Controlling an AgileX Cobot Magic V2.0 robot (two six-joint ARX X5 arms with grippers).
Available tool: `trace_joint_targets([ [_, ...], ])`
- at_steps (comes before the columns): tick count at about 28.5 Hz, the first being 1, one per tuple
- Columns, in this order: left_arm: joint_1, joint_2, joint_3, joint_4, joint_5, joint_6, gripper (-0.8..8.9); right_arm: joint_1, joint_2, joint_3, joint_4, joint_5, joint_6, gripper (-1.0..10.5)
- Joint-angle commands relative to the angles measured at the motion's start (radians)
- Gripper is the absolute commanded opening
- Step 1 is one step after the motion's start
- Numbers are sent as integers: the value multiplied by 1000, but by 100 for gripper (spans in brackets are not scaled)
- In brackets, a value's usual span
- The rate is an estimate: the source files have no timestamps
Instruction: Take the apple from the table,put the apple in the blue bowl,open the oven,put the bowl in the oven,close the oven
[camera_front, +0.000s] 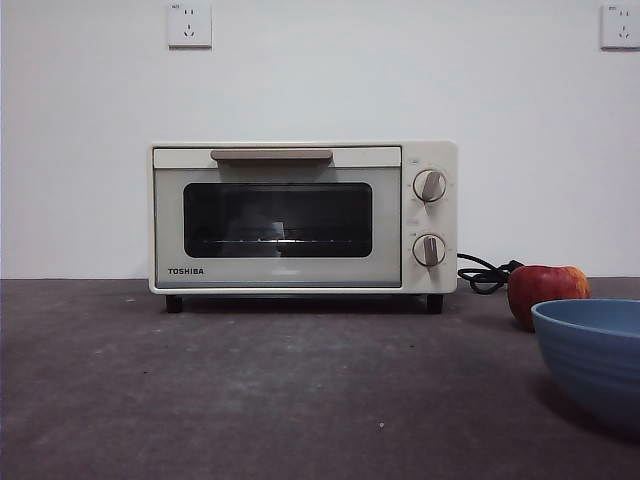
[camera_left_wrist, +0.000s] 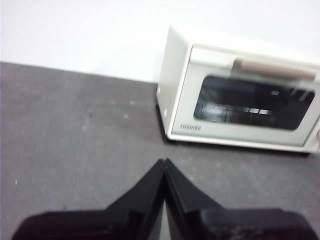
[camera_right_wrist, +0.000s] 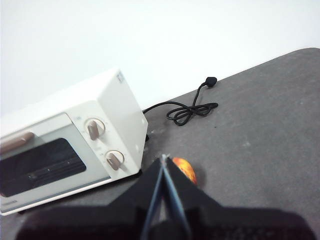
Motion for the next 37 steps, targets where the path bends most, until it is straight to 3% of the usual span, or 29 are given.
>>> trace_joint_targets([
  [1, -2, 50, 64, -16, 6, -27, -5, 1, 64, 98, -70, -3, 14, -8],
  [13, -2, 446, 375, -163, 179, -33, -4, 1, 547, 505, -421, -41, 3, 1],
  [21, -2, 684, 563, -376, 187, -33, -4, 1, 779, 663, -517, -46, 2, 0],
  [25, -3, 801, 672, -541, 188, -19, -4, 1, 890, 712, -521, -164, -123, 0],
  [30, -3, 838, 693, -550, 345, 12, -4, 1, 1050, 742, -514, -193, -199, 10],
  [31, -4, 839, 693, -551, 348, 12, -4, 1, 1088, 750, -514, -194, -200, 58],
  [33, -14, 839, 693, -551, 347, 16, -4, 1, 1176, 780, -515, -194, -207, 277],
  [37, -24, 853, 693, -551, 344, 27, -4, 1, 1353, 879, -520, -194, -226, 526],
])
